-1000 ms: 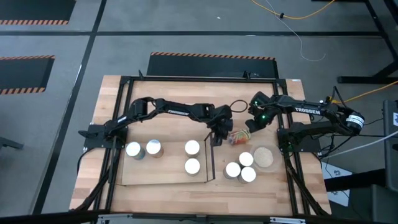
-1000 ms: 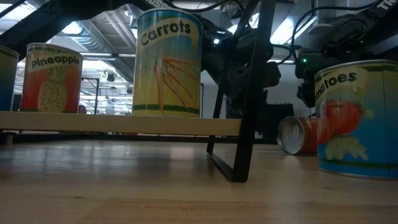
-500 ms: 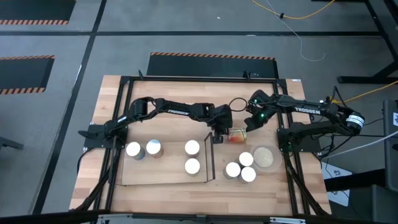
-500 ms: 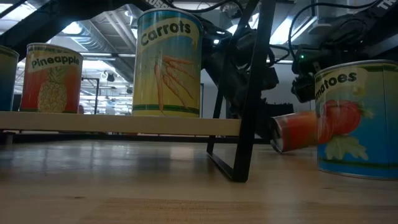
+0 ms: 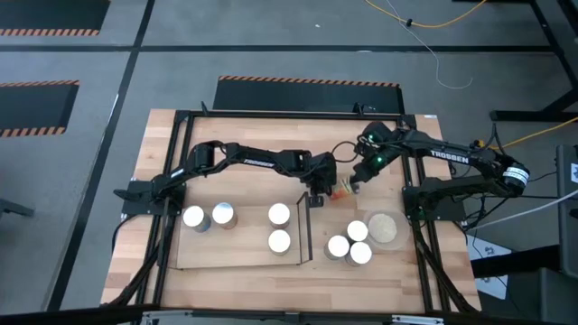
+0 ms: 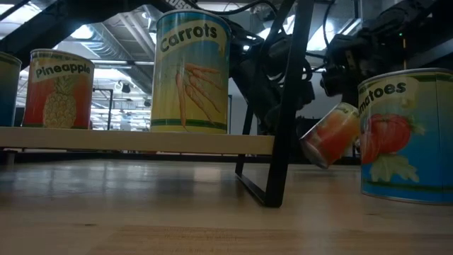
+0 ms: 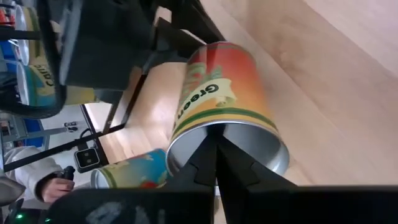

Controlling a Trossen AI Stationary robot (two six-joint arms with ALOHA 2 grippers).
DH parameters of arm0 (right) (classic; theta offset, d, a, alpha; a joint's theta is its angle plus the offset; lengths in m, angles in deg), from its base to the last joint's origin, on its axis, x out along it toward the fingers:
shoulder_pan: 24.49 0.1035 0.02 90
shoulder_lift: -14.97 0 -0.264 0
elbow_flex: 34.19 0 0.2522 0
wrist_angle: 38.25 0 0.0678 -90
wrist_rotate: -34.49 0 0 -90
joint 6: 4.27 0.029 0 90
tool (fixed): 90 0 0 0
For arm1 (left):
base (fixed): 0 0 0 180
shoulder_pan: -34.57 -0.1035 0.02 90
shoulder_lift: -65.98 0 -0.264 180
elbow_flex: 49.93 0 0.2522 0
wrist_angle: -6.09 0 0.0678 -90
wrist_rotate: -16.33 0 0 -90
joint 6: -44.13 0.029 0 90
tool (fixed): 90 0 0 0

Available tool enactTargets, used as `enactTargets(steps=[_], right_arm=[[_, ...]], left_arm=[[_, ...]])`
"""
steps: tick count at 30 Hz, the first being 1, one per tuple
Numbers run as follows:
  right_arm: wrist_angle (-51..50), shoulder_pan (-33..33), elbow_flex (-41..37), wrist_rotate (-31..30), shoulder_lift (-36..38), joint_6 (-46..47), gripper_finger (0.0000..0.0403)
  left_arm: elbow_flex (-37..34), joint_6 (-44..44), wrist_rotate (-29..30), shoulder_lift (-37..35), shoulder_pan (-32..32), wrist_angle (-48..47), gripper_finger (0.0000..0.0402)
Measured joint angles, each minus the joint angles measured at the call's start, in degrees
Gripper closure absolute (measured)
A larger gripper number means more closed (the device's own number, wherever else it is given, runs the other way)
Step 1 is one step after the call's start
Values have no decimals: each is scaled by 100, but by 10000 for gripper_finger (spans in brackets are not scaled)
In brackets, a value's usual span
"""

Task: Pick and place cans onto a shelf
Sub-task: Put the green bean can on the shelf

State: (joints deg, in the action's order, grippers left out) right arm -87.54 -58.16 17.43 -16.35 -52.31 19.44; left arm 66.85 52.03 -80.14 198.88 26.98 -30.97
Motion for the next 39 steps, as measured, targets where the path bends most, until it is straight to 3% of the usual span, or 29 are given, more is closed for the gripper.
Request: enactTargets(steps=[12, 39], right_arm=[[28, 207, 47, 0, 0, 6, 393], [1130, 398, 45, -19, -4, 15, 393]], left_arm=[[0, 70, 137, 0, 0, -46, 358], [22, -18, 146, -15, 15, -296, 358]])
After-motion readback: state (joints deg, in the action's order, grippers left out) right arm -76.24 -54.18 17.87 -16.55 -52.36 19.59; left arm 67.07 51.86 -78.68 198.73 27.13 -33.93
